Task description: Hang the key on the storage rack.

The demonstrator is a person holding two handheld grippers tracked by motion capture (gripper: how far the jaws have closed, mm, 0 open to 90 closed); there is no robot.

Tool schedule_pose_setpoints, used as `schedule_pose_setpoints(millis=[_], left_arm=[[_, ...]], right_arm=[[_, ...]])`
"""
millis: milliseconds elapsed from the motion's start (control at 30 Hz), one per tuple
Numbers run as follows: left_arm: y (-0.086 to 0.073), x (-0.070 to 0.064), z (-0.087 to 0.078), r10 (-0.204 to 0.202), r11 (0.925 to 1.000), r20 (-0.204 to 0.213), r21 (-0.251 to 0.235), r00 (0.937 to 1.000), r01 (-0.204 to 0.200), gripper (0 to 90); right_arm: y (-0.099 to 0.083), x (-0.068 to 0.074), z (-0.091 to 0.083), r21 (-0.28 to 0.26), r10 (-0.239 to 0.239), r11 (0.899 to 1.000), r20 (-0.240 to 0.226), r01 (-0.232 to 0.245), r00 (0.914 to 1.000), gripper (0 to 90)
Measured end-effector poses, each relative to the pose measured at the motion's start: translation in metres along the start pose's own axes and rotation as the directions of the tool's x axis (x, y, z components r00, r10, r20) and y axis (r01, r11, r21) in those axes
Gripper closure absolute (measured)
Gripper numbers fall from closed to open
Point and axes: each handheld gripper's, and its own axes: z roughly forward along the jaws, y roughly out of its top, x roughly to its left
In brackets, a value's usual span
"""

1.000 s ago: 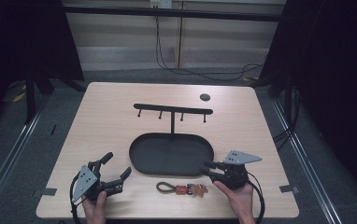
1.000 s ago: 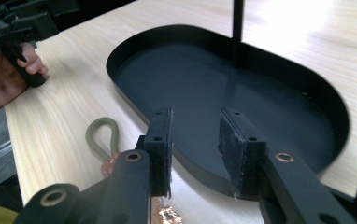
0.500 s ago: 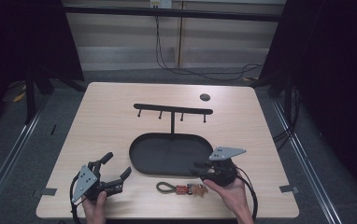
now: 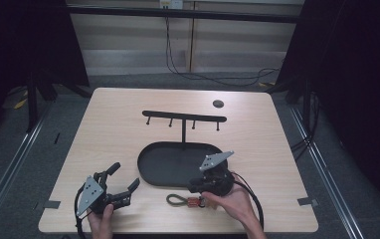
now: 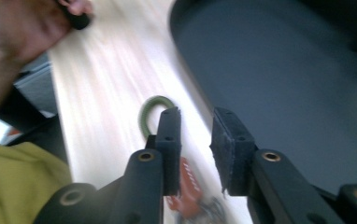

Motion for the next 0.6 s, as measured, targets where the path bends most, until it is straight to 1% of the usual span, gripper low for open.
schedule_pose_setpoints(millis=[33,67,100,133,167,200,233,267,300,333,367,400,467,500,567,600], left_arm=[[0.000,0.000,0.000,0.000,1.0000,0.000,0.000,1.0000,0.000,15.7],[0.000,0.000,0.000,0.000,1.0000,0.000,0.000,1.0000,0.000,15.7],[0.000,0.000,0.000,0.000,1.0000,0.000,0.000,1.0000,0.000,15.7],[0.000,0.000,0.000,0.000,1.0000,0.000,0.000,1.0000,0.000,15.7],[0.000,0.000,0.000,0.000,1.0000,0.000,0.000,1.0000,0.000,15.7],[0.000,0.000,0.000,0.001,1.0000,0.000,0.000,1.0000,-0.001,15.7],[0.000,0.000,0.000,0.000,1.0000,0.000,0.000,1.0000,0.000,15.7],[0.000,0.000,0.000,0.001,1.0000,0.000,0.000,1.0000,-0.001,15.7],[0.000,0.000,0.000,0.000,1.0000,0.000,0.000,1.0000,0.000,15.7],[0.000,0.000,0.000,0.001,1.0000,0.000,0.000,1.0000,-0.001,15.7],[0.000,0.000,0.000,0.000,1.0000,0.000,0.000,1.0000,0.000,15.7],[0.000,0.000,0.000,0.000,1.0000,0.000,0.000,1.0000,0.000,15.7],[0.000,0.000,0.000,0.000,1.0000,0.000,0.000,1.0000,0.000,15.7],[0.000,0.000,0.000,0.000,1.0000,0.000,0.000,1.0000,0.000,15.7],[0.000,0.000,0.000,0.000,1.0000,0.000,0.000,1.0000,0.000,15.7],[0.000,0.000,0.000,0.001,1.0000,0.000,0.000,1.0000,-0.001,15.7]], right_arm=[[0.000,0.000,0.000,0.000,0.000,1.000,0.000,0.000,1.0000,74.3],[0.004,0.000,0.005,0.034,-0.004,0.999,-0.021,0.005,0.9998,74.7],[0.004,0.000,0.005,0.034,-0.004,0.999,-0.021,0.005,0.9998,74.7],[0.005,0.000,0.007,0.059,0.013,0.998,-0.024,-0.011,0.9996,75.0],[0.007,0.000,0.009,0.085,0.019,0.996,-0.024,-0.017,0.9995,76.3],[0.011,0.000,0.014,0.132,0.014,0.991,-0.046,-0.008,0.9989,76.6],[0.011,0.000,0.014,0.132,0.014,0.991,-0.046,-0.008,0.9989,76.6],[0.015,0.002,0.019,0.177,0.007,0.984,-0.055,0.002,0.9985,76.1],[0.015,0.002,0.019,0.177,0.007,0.984,-0.055,0.002,0.9985,76.1],[0.016,0.002,0.021,0.189,0.000,0.982,-0.064,0.012,0.9979,76.2],[0.020,0.004,0.026,0.223,-0.005,0.975,-0.074,0.021,0.9972,77.0],[0.022,0.005,0.028,0.240,-0.009,0.970,-0.081,0.028,0.9966,77.8],[0.025,0.004,0.033,0.263,-0.018,0.964,-0.086,0.041,0.9961,78.9],[0.025,0.004,0.033,0.263,-0.018,0.964,-0.086,0.041,0.9961,78.9],[0.029,0.004,0.037,0.295,-0.014,0.955,-0.089,0.040,0.9960,80.5],[0.031,0.004,0.039,0.320,-0.007,0.947,-0.096,0.038,0.9953,81.5]])
